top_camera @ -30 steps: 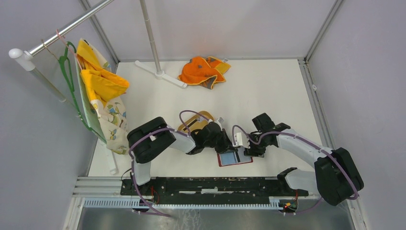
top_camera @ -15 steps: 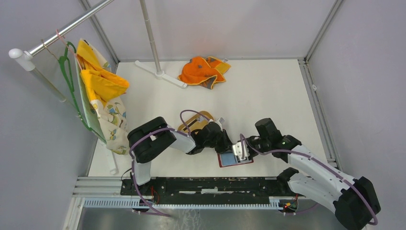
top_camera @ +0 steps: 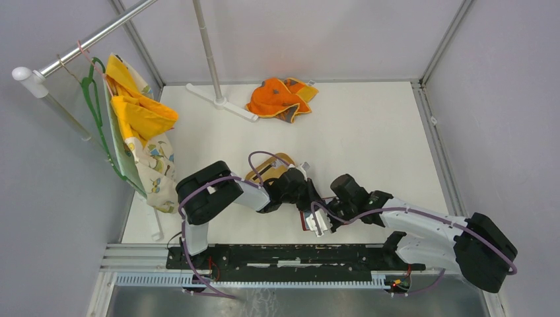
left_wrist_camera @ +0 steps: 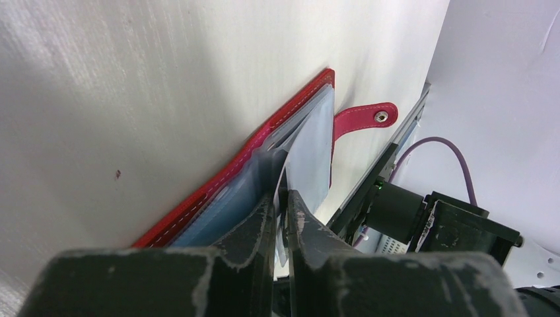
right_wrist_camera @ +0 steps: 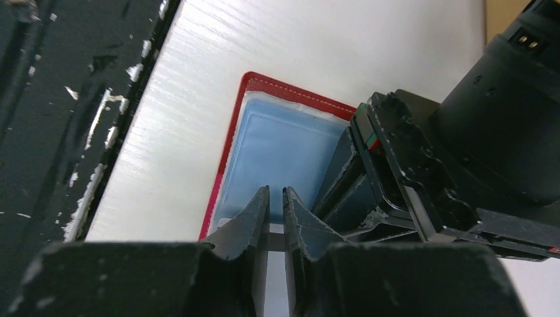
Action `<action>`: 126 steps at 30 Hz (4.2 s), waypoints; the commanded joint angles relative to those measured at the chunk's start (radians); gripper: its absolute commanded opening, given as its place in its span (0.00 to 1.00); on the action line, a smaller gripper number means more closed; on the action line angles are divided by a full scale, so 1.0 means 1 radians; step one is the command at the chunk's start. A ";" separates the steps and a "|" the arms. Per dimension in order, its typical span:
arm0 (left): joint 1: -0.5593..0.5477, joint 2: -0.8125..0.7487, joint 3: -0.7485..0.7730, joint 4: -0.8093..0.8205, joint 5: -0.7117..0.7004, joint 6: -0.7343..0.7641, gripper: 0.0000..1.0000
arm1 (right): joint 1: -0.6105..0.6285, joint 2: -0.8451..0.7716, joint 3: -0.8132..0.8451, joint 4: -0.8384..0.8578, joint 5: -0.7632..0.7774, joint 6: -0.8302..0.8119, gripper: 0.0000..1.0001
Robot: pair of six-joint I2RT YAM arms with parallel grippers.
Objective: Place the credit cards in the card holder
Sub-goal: Insert the credit card into the card holder, then close the card holder at the center of the board.
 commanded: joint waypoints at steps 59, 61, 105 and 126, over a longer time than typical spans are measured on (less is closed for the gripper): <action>-0.172 -1.292 -0.454 -0.334 -0.543 0.426 1.00 | -0.408 -0.177 -0.100 -0.387 -0.325 -0.711 0.28; -0.171 -1.288 -0.484 -0.298 -0.506 0.402 1.00 | -0.382 -0.198 -0.120 -0.297 -0.292 -0.630 0.30; -0.133 -0.425 -0.535 0.304 -0.470 -0.021 0.66 | -0.485 0.359 0.247 -0.286 -0.117 0.147 0.60; -0.115 -0.564 -0.551 0.207 -0.498 0.036 0.75 | -0.374 0.433 0.241 -0.261 -0.123 0.207 0.49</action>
